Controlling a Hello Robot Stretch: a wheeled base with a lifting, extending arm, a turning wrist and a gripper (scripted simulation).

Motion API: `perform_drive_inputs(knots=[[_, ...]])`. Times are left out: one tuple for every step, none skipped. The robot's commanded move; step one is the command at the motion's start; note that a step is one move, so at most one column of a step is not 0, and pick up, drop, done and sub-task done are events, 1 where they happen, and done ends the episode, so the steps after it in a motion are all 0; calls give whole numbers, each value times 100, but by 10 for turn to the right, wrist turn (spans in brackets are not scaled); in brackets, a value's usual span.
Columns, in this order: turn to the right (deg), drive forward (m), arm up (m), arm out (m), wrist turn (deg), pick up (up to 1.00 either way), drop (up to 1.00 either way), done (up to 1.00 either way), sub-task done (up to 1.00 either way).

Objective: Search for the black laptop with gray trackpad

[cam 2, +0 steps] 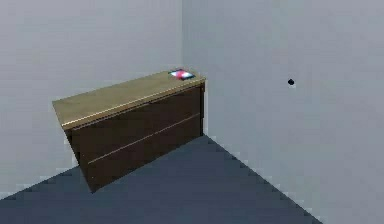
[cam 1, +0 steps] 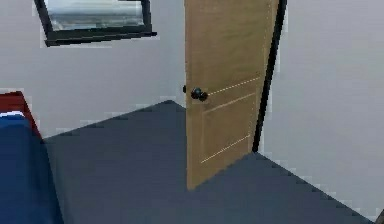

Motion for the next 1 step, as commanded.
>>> perform_drive_inputs(knots=[[30, 0, 0, 0, 0, 0, 0, 0, 0]])
